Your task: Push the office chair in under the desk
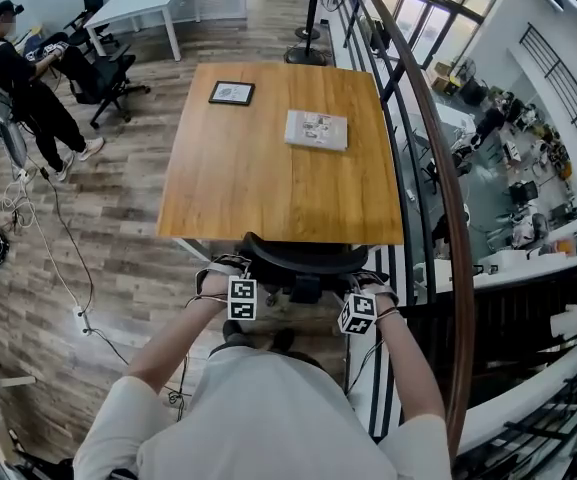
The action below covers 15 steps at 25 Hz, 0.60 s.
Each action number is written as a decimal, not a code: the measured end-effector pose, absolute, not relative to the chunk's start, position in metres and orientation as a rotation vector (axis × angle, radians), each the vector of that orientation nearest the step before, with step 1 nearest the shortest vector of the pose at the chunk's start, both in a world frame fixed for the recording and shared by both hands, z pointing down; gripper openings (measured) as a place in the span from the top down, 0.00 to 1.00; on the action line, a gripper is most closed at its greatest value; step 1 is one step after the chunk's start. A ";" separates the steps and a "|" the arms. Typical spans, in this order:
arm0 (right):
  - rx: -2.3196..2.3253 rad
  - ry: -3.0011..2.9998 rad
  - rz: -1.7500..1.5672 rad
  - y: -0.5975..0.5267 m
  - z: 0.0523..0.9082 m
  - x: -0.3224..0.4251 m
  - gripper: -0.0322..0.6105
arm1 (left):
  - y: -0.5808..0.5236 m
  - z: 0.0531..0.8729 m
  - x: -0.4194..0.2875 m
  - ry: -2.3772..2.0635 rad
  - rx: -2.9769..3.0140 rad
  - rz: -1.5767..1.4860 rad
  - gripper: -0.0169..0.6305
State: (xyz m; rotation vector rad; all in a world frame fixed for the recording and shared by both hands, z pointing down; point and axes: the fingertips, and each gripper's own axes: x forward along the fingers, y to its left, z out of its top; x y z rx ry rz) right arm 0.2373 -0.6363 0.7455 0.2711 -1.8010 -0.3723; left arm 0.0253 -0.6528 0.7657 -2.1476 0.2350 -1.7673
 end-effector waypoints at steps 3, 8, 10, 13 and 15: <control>0.284 -1.776 -0.383 -0.635 0.748 0.239 0.74 | -0.652 0.766 0.026 0.215 -2.153 -1.748 0.79; 0.309 -1.742 -0.376 -0.636 0.747 0.241 0.74 | -0.650 0.768 0.025 0.166 -2.154 -1.734 0.76; 0.335 -1.736 -0.365 -0.638 0.740 0.243 0.70 | -0.650 0.766 0.023 0.142 -2.147 -1.733 0.76; 0.367 -1.736 -0.336 -0.637 0.734 0.246 0.68 | -0.650 0.763 0.022 0.120 -2.141 -1.724 0.76; 0.394 -1.735 -0.320 -0.635 0.732 0.250 0.68 | -0.650 0.760 0.022 0.116 -2.143 -1.711 0.75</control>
